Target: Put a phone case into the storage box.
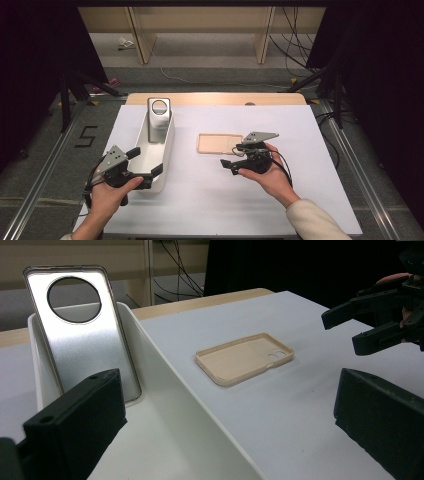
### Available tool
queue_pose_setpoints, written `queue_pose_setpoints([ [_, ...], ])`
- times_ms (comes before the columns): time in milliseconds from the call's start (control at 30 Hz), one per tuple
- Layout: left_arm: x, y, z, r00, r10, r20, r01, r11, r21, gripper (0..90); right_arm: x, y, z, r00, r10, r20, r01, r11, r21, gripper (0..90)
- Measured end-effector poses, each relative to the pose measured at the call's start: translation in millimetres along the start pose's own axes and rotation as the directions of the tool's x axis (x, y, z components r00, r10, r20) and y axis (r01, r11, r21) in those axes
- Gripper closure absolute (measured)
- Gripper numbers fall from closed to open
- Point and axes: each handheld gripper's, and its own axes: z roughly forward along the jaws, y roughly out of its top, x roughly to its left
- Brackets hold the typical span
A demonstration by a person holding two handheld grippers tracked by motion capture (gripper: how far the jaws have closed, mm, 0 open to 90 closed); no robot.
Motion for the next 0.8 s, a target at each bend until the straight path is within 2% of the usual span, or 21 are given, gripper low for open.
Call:
queue_pose_setpoints([
  [100, 0.0, -0.5, 0.5, 1.0, 0.001, -0.001, -0.001, 1.0, 0.001, 0.0, 1.0, -0.4, 0.7, 0.9999, -0.015, 0.001, 0.015, 0.9999, 0.006, 16.3],
  [300, 2.0, -2.3, 0.8, 1.0, -0.002, -0.008, 0.002, 1.0, 0.005, 0.0, 1.0, -0.6, 0.2, 0.9999, -0.007, 0.012, 0.007, 0.9999, 0.011, 18.3],
  [433, 2.3, -3.3, 1.4, 1.0, -0.007, -0.003, 0.007, 1.0, 0.006, 0.0, 0.5, 1.9, 6.7, 0.9996, -0.01, 0.025, 0.01, 0.9993, 0.036, 35.5],
  [533, 3.1, -3.3, 1.7, 1.0, -0.007, -0.004, 0.007, 1.0, 0.007, 0.0, 2.8, 5.8, 15.0, 0.9993, -0.022, 0.03, 0.02, 0.9978, 0.063, 51.2],
  [600, 3.3, -3.4, 2.1, 1.0, -0.005, -0.003, 0.005, 0.9999, 0.01, 0.2, 5.4, 9.1, 21.1, 0.9989, -0.037, 0.029, 0.035, 0.9957, 0.085, 64.6],
  [767, 2.6, -3.5, 2.5, 1.0, -0.009, -0.003, 0.009, 0.9999, 0.014, 0.5, 6.1, 25.1, 43.9, 0.9988, -0.041, 0.028, 0.037, 0.99, 0.136, 87.9],
  [800, 2.4, -3.4, 2.6, 1.0, -0.007, -0.001, 0.007, 0.9999, 0.012, 0.6, 5.6, 28.1, 49.9, 0.9989, -0.035, 0.033, 0.03, 0.9888, 0.146, 90.0],
])
